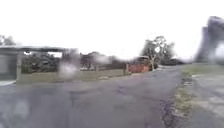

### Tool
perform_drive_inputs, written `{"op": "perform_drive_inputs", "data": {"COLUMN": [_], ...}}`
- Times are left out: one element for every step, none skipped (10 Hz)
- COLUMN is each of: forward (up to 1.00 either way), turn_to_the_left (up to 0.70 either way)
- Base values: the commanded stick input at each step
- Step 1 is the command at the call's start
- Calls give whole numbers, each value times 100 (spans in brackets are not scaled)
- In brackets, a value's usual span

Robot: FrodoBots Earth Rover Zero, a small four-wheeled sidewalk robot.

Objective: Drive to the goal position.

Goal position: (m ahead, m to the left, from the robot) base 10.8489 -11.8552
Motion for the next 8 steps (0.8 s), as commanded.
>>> {"op": "perform_drive_inputs", "data": {"forward": [70, 70, 70, 70, 70, 70, 70, 70], "turn_to_the_left": [0, 0, 0, 0, 0, 0, 0, 0]}}
